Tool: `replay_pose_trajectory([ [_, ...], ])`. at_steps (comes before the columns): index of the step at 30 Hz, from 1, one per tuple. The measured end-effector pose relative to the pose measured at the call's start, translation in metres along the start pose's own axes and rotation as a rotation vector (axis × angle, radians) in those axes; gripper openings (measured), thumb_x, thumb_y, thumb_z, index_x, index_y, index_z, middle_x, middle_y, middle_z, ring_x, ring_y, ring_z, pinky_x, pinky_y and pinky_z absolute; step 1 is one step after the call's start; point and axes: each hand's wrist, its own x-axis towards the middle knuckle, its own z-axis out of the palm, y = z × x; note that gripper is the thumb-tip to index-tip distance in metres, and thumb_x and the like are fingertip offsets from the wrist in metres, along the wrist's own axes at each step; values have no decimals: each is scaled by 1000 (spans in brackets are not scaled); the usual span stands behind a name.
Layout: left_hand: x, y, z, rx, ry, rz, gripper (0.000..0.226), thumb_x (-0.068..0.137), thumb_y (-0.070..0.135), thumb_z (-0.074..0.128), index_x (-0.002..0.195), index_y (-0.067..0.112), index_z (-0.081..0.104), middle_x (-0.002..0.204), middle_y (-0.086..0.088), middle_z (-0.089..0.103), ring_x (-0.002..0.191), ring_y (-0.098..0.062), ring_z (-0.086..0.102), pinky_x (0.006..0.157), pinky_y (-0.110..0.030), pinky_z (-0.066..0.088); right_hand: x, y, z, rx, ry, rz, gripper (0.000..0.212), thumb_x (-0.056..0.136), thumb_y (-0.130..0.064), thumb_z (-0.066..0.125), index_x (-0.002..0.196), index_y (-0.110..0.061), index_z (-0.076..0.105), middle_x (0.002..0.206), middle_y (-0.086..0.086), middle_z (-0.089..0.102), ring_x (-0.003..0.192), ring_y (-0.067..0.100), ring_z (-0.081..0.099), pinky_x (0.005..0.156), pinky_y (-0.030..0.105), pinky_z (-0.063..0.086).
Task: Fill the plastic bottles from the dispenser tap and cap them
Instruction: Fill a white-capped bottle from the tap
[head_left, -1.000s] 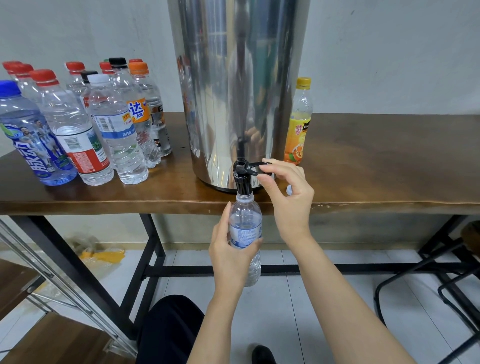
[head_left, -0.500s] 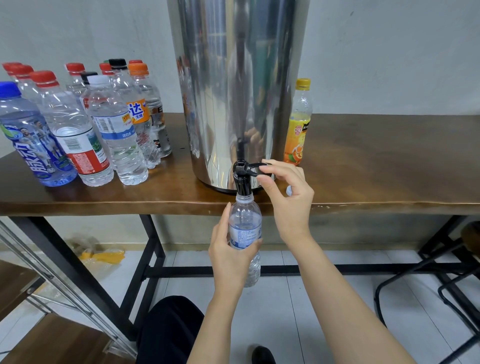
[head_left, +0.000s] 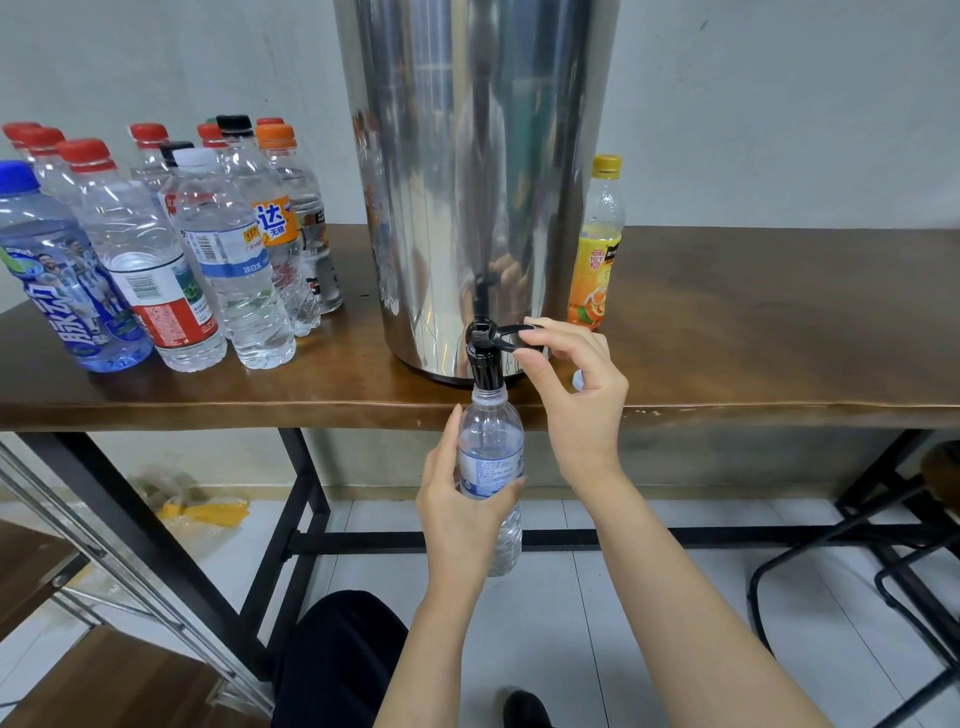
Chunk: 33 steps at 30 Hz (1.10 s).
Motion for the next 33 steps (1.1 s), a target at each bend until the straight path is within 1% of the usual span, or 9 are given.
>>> replay_pose_trajectory([
  [5, 0, -2, 0, 0, 10, 4, 99, 64, 0, 90, 147, 28, 45, 133, 14, 56, 126, -8, 56, 101, -38, 52, 0, 1, 1, 8, 9, -14, 11, 86, -30, 70, 97, -30, 71, 107, -17, 68, 106, 10, 59, 91, 38, 50],
  [9, 0, -1, 0, 4, 8, 6, 99, 64, 0, 90, 147, 29, 45, 131, 18, 55, 125, -7, 55, 100, -36, 53, 0, 0, 1, -1, 11, -17, 11, 86, -31, 69, 97, -31, 70, 107, -21, 67, 106, 9, 59, 92, 37, 50],
  [14, -1, -2, -1, -7, 2, 3, 100, 64, 0, 90, 148, 29, 44, 134, 14, 55, 126, -11, 56, 100, -36, 53, 0, 0, 1, 22, 11, 4, 12, 85, -30, 70, 96, -32, 71, 105, -25, 67, 106, 10, 59, 92, 36, 49],
  [16, -1, -1, -1, -4, 1, 5, 100, 64, 0, 90, 147, 31, 44, 133, 15, 55, 126, -11, 55, 100, -33, 53, -1, -1, 1, 23, 10, 3, 12, 85, -30, 70, 96, -32, 71, 105, -23, 68, 106, 10, 59, 91, 33, 49],
  [20, -2, 1, -1, -1, 4, 11, 99, 64, -1, 89, 146, 33, 44, 130, 20, 54, 125, -7, 55, 94, -19, 51, 0, -1, 1, 12, 11, -4, 12, 85, -29, 70, 96, -33, 70, 106, -21, 67, 106, 8, 59, 90, 30, 48],
  [21, -2, 2, -1, 0, 4, 12, 99, 64, -1, 89, 146, 32, 44, 129, 21, 54, 125, -7, 55, 94, -18, 51, 0, -1, 1, 10, 10, -3, 12, 85, -30, 70, 96, -33, 69, 106, -21, 67, 106, 7, 59, 90, 29, 48],
  [23, -2, 2, -2, 8, 3, 13, 99, 64, -1, 89, 147, 31, 44, 130, 19, 54, 125, -7, 55, 96, -22, 52, 0, -2, 1, 6, 10, -5, 12, 85, -30, 70, 97, -34, 69, 106, -22, 67, 106, 6, 59, 91, 28, 48],
  [26, -2, 2, -2, 14, 4, 12, 100, 64, -1, 89, 147, 31, 44, 131, 16, 54, 125, -7, 55, 97, -25, 52, 0, -2, 1, 10, 10, -5, 12, 85, -31, 69, 97, -35, 69, 107, -20, 67, 107, 8, 59, 91, 30, 49],
  [33, -2, 4, -2, 37, 1, 23, 99, 64, 0, 89, 148, 27, 43, 130, 19, 53, 125, -4, 54, 92, -13, 50, 0, -4, 0, 7, 5, -2, 14, 85, -32, 69, 97, -39, 68, 106, -23, 66, 107, 6, 59, 91, 26, 48],
])
